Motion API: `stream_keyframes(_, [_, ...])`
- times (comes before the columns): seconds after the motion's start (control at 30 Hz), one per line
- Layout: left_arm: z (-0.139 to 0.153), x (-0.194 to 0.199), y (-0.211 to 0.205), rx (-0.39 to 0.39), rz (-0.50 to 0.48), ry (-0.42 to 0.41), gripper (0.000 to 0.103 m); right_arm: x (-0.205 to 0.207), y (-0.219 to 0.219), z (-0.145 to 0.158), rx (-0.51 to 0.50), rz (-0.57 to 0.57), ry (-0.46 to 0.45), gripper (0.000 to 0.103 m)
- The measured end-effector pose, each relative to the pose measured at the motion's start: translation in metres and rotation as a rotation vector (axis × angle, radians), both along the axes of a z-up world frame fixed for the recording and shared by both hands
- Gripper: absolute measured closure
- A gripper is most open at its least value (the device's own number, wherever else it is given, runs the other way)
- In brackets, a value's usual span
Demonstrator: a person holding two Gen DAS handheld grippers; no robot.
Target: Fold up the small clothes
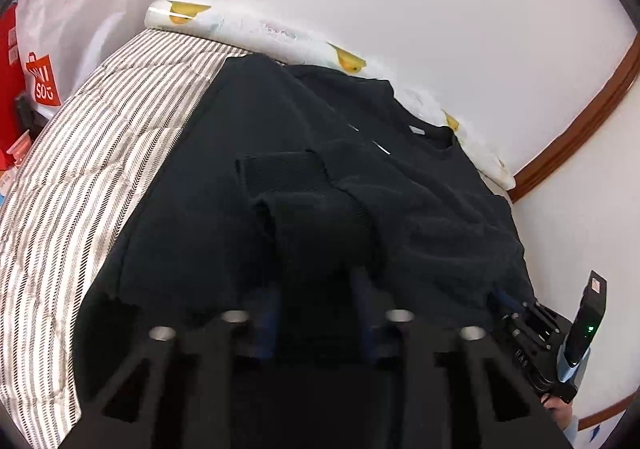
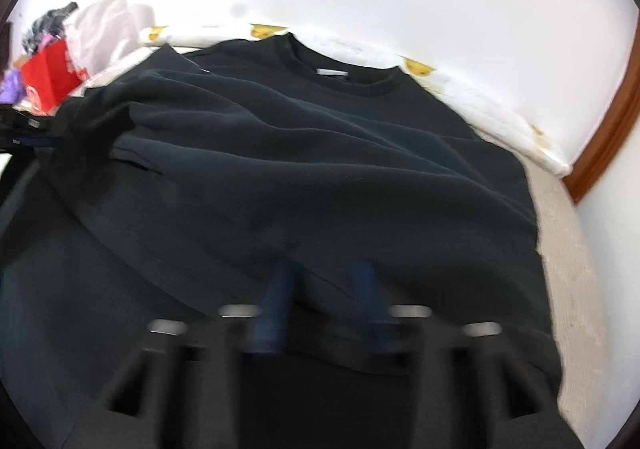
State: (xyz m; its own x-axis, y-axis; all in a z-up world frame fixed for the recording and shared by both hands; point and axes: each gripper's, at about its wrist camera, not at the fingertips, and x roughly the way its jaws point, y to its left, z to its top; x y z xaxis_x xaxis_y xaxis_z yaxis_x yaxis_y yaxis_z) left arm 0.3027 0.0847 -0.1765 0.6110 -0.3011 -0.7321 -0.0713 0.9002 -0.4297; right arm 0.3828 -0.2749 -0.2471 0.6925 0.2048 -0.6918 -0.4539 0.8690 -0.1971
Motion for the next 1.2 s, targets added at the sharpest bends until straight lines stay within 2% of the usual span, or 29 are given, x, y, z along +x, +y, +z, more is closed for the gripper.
stream_keyframes(0.03, [0.003,0.001,0.000,0.020,-0.002,-0.015,0.095,-0.002,0.001,0.002,-0.004,0.001,-0.007,0.099])
stream_keyframes(0.1, [0.013,0.000,0.004,0.050,0.005,-0.059,0.095,-0.013,-0.001,0.012,0.009,0.012,-0.046,0.100])
stream_keyframes(0.2, [0.024,-0.002,0.018,0.067,0.026,-0.080,0.095,-0.029,-0.015,0.028,0.069,0.045,-0.051,0.100])
stream_keyframes(0.3, [0.021,0.001,0.021,0.078,0.013,-0.055,0.095,-0.031,-0.021,0.025,0.098,0.061,0.003,0.099])
stream_keyframes(0.4, [0.014,0.000,0.018,0.107,0.015,-0.036,0.095,-0.023,-0.018,0.009,0.048,0.026,0.063,0.099])
stream_keyframes(0.53, [0.008,-0.009,0.022,0.086,0.024,-0.023,0.095,-0.029,-0.035,0.014,0.111,0.016,0.097,0.092])
stream_keyframes(0.6, [0.007,-0.013,0.022,0.080,0.023,-0.019,0.095,-0.035,-0.051,0.022,0.144,-0.020,0.074,0.078])
stream_keyframes(0.67, [0.006,-0.017,0.021,0.084,0.016,-0.008,0.094,-0.041,-0.072,0.028,0.147,-0.084,0.039,0.055])
stream_keyframes(0.73, [0.005,-0.020,0.020,0.105,0.021,0.014,0.092,-0.046,-0.096,0.030,0.115,-0.177,0.001,0.047])
stream_keyframes(0.97, [0.013,-0.053,0.015,0.193,0.020,0.031,0.089,-0.078,-0.174,0.020,0.101,-0.412,0.016,0.045])
stream_keyframes(1.03, [0.015,-0.065,0.014,0.198,0.025,0.032,0.088,-0.087,-0.187,0.016,0.113,-0.440,0.037,0.045])
stream_keyframes(1.1, [0.019,-0.080,0.013,0.180,0.025,0.018,0.083,-0.097,-0.201,0.014,0.153,-0.459,0.053,0.045])
stream_keyframes(1.2, [0.022,-0.104,0.005,0.227,0.019,0.012,0.067,-0.119,-0.213,0.011,0.195,-0.475,0.045,0.045])
